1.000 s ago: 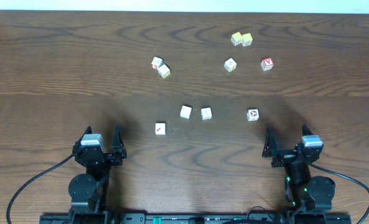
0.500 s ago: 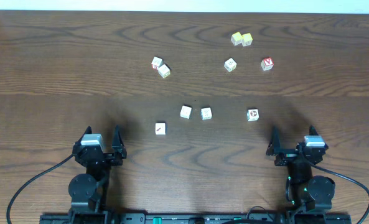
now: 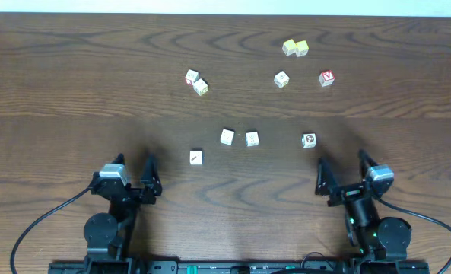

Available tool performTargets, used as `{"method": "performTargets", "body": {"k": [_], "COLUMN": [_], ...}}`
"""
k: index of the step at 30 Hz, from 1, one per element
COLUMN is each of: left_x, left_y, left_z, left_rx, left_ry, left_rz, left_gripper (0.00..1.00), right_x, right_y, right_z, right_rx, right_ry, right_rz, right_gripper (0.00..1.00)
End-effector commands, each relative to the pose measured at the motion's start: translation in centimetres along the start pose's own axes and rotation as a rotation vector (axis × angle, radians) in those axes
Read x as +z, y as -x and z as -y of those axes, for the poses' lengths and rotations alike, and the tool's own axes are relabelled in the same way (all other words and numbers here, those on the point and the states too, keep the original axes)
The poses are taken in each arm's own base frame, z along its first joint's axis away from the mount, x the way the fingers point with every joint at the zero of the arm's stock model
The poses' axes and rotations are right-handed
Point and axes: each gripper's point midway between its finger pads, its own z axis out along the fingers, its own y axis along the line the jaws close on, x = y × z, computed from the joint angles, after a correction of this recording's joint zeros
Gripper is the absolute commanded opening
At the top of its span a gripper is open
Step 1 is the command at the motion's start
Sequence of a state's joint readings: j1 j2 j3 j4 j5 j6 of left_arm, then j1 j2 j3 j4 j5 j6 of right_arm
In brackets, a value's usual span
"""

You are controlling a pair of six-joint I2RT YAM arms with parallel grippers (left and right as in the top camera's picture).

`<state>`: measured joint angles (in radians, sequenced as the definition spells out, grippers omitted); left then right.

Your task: Lift 4 blocks

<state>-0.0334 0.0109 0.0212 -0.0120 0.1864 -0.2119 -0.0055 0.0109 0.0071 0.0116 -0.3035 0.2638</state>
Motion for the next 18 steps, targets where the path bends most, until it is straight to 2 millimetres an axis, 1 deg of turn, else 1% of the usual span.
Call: {"method": "performTargets", "body": {"k": [1, 2, 5, 6, 7, 11, 12, 15, 17, 18], "left_x": [-0.3, -0.6, -1.3, -1.6, -1.8, -2.8, -3.0, -2.8, -2.4, -2.0], "left_y": [-1.0, -0.3, 1.8, 2.6, 3.4, 6.3, 6.9, 8.4, 9.1, 9.6], "left_z": [3.6, 4.7, 6.5, 7.0, 7.3, 8.3, 8.4, 7.8, 7.5, 7.2], "left_rx": [-0.118, -0.105, -0.067, -0.055, -0.047, 0.061, 0.085, 0.096, 0.105, 0.079], "left_ry": [-0.217, -0.279, -0.378, -0.400, -0.406, -0.407, -0.397, -0.299, -0.243, -0.199], "left_rz": [-0.057, -0.035, 0.039, 0.063, 0.083, 0.120, 0.108, 0.009, -0.118, -0.210], "left_gripper": [0.76, 0.76, 0.76, 0.76, 0.76, 0.76, 0.76, 0.76, 0.76, 0.76], "right_x": [-0.4, -0.5, -1.2, -1.6, -1.9, -2.6, -2.7, -2.5, -1.8, -1.3], "right_y": [0.1, 1.2, 4.1, 5.4, 6.7, 10.1, 10.6, 12.4, 13.3, 13.7], "right_z": [-3.5, -4.1, -5.7, -6.1, -6.3, -6.5, -6.6, -7.0, -7.0, -7.1], "right_rx": [0.134, 0.137, 0.080, 0.056, 0.039, -0.013, -0.027, -0.085, -0.097, -0.091], "right_ry": [0.203, 0.235, 0.315, 0.326, 0.325, 0.281, 0.272, 0.234, 0.206, 0.194], "right_rz": [-0.026, 0.013, 0.125, 0.178, 0.222, 0.287, 0.283, 0.214, 0.126, 0.059], "right_gripper": [0.99, 0.99, 0.99, 0.99, 0.99, 0.99, 0.99, 0.99, 0.99, 0.99]}}
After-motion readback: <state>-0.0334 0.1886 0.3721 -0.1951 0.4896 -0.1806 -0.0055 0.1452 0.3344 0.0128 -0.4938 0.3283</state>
